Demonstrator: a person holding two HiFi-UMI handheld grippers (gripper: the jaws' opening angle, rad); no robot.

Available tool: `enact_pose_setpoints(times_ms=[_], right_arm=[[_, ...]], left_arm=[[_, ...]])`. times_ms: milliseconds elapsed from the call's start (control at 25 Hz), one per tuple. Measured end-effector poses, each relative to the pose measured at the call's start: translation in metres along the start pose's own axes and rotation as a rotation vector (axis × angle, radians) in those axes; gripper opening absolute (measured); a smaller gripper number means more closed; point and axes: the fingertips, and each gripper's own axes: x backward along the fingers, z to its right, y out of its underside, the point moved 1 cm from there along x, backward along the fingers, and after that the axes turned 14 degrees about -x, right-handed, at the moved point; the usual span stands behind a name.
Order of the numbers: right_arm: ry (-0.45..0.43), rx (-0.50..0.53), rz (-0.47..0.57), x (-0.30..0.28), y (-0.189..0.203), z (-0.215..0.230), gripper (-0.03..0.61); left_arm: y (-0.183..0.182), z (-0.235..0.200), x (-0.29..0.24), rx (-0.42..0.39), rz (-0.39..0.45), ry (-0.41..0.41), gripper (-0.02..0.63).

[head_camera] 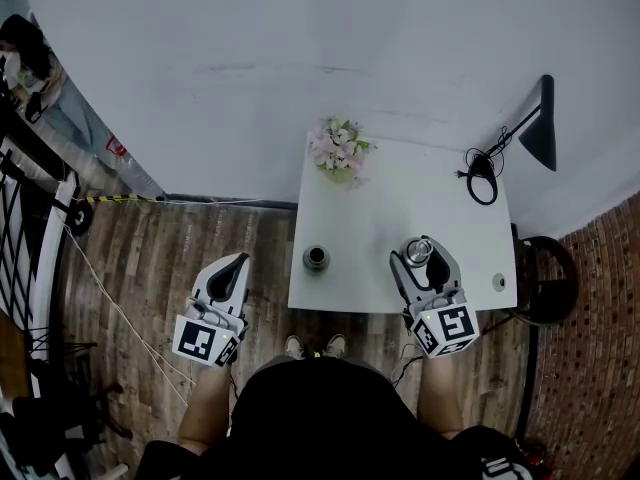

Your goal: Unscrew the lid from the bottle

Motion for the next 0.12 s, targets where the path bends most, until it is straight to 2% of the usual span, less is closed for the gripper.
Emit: enact_pose_setpoints(times_ms=[120], right_arm=[[0.001,-0.001,-0.003,0.0005,0.0012,0.0016,0.268]], left_arm=[[0.0004,0.0016,-0.0013,0.003,-0.001,0.002,0.022]])
